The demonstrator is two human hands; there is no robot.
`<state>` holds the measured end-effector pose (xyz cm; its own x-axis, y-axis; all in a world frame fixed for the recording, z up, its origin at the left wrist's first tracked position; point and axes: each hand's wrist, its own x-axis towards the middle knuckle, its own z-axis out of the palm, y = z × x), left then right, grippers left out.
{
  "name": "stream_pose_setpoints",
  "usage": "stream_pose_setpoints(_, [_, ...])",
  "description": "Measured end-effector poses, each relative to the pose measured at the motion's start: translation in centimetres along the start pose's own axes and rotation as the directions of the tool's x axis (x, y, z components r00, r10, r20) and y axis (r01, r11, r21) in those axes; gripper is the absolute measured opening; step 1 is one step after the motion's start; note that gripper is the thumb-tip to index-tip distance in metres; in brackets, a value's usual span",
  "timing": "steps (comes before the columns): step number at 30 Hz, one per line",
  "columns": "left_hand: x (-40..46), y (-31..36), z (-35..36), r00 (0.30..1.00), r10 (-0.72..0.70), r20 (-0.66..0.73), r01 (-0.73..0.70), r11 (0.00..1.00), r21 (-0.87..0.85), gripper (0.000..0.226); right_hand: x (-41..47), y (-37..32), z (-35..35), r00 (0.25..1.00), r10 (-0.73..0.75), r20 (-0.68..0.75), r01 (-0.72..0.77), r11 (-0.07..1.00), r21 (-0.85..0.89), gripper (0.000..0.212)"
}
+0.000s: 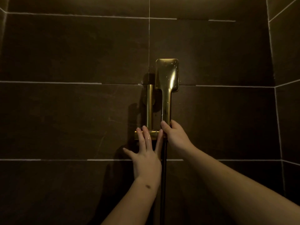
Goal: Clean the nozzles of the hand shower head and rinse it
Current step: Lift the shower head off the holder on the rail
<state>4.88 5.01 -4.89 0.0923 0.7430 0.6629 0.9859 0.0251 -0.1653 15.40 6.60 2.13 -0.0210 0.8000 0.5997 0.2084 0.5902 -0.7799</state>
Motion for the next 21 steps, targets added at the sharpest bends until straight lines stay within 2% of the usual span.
stream_pose_setpoints(3, [0.1,-0.1,-0.1,0.999,0.017,0.03,-0.018,0.999,0.03,0.096,0.8,-2.0,-0.2,0.998,-0.006,-0.062,0.011,0.996,0.085,0.025])
stream_pose_setpoints(7, [-0.3,0.1,-1.2,0.996,0.051,0.068,-0.056,0.996,0.074,0.101,1.0,-3.4,-0.7,0.996,0.013,-0.085,-0.003,0.994,0.108,0.025])
stream_pose_setpoints(13, [-0.6,-0.8,-2.4,0.994,0.09,0.068,-0.093,0.995,0.041,0.118,-1.2,-1.9,-2.6,0.986,0.053,-0.16,-0.059,0.998,-0.033,0.055])
stream_pose_setpoints(15, [-1.2,-0.9,-2.7,0.993,0.097,0.062,-0.094,0.994,-0.058,0.118,-3.0,-1.1,-3.0,0.986,0.075,-0.149,-0.083,0.995,-0.048,0.051])
stream_pose_setpoints(18, [-3.2,-0.9,-2.8,0.994,0.105,-0.018,-0.106,0.96,-0.261,0.095,-7.4,0.5,-3.7,0.987,0.12,-0.109,-0.121,0.993,-0.003,0.025])
stream_pose_setpoints(20, [-5.8,-0.6,-1.7,0.996,0.08,-0.03,-0.085,0.878,-0.47,0.081,-11.1,2.2,-3.8,0.978,0.196,-0.074,-0.193,0.98,0.041,0.017])
stream_pose_setpoints(21, [-7.5,-0.2,-0.9,0.998,0.059,-0.003,-0.05,0.804,-0.593,0.075,-13.1,3.3,-3.7,0.968,0.247,-0.048,-0.244,0.968,0.059,0.015])
